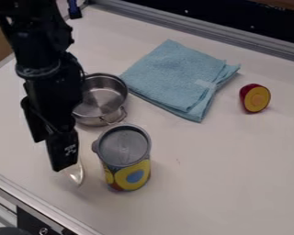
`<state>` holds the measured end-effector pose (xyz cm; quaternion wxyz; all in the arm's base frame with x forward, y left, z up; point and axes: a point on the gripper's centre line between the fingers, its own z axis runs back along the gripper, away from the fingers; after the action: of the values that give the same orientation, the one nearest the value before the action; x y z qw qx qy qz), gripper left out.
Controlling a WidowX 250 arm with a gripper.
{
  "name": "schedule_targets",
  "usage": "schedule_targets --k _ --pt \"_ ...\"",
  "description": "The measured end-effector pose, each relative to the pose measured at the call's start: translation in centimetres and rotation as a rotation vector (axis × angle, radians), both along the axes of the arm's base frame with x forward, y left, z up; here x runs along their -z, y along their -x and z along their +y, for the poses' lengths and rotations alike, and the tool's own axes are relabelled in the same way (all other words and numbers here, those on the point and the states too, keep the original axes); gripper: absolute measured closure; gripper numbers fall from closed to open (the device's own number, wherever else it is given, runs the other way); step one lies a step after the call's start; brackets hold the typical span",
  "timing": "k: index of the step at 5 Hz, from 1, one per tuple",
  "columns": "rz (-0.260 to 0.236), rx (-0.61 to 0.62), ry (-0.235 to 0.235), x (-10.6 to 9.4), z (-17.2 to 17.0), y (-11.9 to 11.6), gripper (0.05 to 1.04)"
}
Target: Moved the can to the upper right
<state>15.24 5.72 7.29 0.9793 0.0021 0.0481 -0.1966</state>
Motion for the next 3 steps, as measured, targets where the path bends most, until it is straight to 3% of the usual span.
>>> schedule_targets --k 1,2,3 --pt "-0.005 0.017 -0.053 0.7 -0.6 -1.1 0.086" --pt "-0.04 -0.003 -0.083 3.3 -3.0 -0.7 0.086" --pt "-0.053 -0.012 -0.066 4.2 -4.6 -1.4 0.086"
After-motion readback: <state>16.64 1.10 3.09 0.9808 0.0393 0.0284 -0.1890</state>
